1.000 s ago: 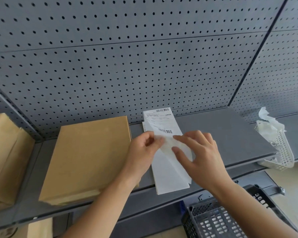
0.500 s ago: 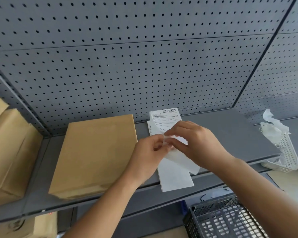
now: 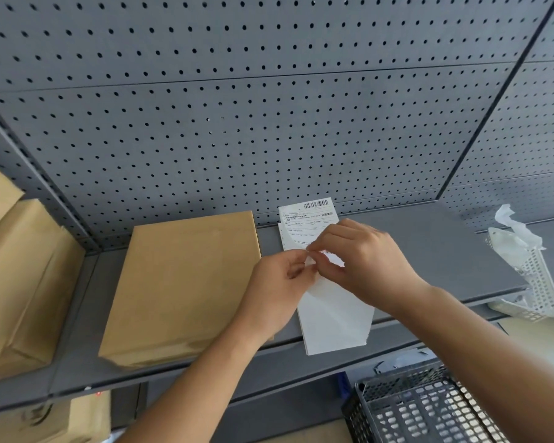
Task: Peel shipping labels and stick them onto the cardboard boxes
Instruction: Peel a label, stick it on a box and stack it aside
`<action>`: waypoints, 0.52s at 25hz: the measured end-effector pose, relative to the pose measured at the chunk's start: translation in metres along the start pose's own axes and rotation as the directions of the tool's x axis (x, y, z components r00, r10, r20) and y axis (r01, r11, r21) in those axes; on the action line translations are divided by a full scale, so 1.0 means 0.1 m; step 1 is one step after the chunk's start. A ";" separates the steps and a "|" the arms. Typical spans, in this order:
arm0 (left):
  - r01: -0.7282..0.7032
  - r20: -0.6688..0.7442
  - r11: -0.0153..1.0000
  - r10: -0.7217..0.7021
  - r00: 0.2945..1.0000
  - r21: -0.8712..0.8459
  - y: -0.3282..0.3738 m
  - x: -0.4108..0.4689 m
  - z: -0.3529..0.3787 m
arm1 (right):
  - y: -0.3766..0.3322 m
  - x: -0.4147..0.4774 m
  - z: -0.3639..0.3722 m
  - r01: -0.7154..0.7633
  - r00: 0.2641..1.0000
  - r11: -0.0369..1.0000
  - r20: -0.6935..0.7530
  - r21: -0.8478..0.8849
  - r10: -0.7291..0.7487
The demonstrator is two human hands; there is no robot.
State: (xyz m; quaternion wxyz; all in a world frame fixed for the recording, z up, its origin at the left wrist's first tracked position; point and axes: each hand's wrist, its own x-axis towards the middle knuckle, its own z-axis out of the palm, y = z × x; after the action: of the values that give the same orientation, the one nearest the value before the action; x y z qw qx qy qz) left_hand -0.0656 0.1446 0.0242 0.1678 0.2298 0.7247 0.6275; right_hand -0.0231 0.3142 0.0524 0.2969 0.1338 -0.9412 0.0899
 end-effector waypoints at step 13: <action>0.022 -0.038 0.999 -0.023 0.999 -0.043 0.02 -0.02 -0.03 | -0.01 0.03 -0.06 -0.043 0.999 0.990 0.035 0.132 0.039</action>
State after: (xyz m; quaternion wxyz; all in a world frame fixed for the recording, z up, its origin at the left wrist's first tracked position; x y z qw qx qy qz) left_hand -0.0654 0.1416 0.0266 0.1657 0.2058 0.7167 0.6453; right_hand -0.0218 0.3142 0.0593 0.2701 0.1352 -0.9404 0.1563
